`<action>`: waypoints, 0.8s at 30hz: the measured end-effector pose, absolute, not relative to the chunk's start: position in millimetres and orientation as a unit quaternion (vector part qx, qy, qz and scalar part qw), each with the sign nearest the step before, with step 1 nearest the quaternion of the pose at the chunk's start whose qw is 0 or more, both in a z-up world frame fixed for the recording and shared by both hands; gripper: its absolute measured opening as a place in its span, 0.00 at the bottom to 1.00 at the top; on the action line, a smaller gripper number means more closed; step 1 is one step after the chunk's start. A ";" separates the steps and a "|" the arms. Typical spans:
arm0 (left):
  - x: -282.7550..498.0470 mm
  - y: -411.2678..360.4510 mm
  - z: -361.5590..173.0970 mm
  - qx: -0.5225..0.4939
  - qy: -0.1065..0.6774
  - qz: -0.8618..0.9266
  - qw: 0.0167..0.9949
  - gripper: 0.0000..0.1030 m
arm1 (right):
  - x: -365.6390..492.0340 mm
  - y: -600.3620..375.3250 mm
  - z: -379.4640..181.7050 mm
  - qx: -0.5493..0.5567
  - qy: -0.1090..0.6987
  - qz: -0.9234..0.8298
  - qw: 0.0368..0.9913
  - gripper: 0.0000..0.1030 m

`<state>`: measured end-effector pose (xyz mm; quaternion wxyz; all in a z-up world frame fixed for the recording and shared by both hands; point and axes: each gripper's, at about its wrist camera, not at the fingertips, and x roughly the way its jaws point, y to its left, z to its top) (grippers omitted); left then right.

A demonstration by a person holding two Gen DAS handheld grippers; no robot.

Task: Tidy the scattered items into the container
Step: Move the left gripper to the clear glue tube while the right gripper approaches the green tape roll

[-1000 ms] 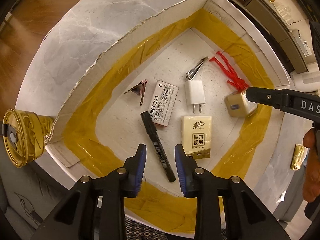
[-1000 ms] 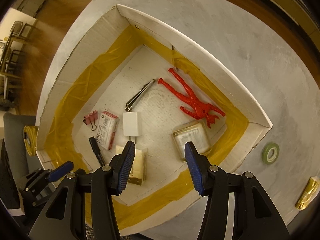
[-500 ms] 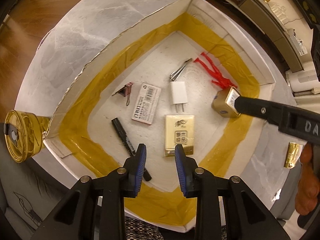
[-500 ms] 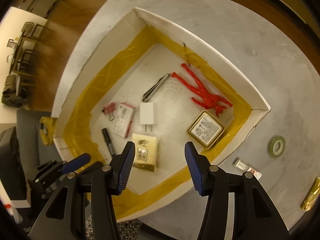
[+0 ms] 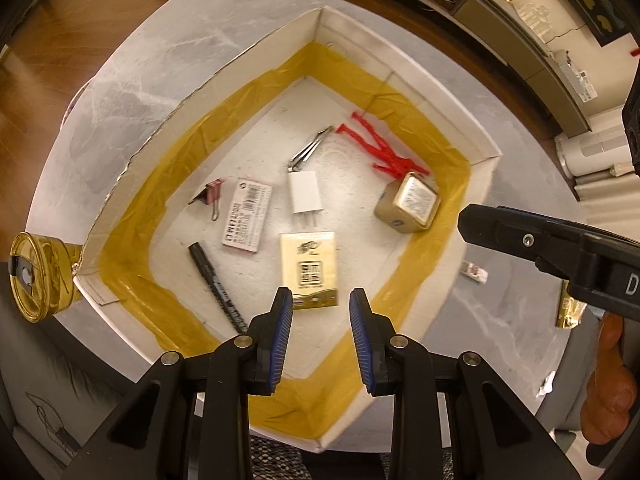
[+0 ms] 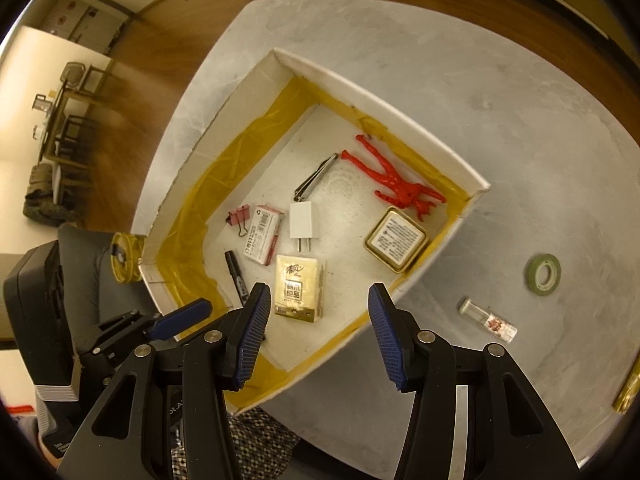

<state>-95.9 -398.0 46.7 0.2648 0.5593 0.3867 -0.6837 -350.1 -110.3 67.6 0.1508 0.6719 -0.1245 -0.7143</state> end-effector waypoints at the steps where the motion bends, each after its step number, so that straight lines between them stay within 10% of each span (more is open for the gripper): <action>1: -98.5 -395.4 48.9 0.556 0.388 -0.687 0.262 0.30 | -348.6 -105.6 70.3 0.669 -0.128 -0.716 0.150 0.53; 24: -189.4 -295.5 78.9 0.519 0.384 -0.744 0.172 0.30 | -295.5 58.8 75.5 0.640 -0.210 -0.738 0.044 0.53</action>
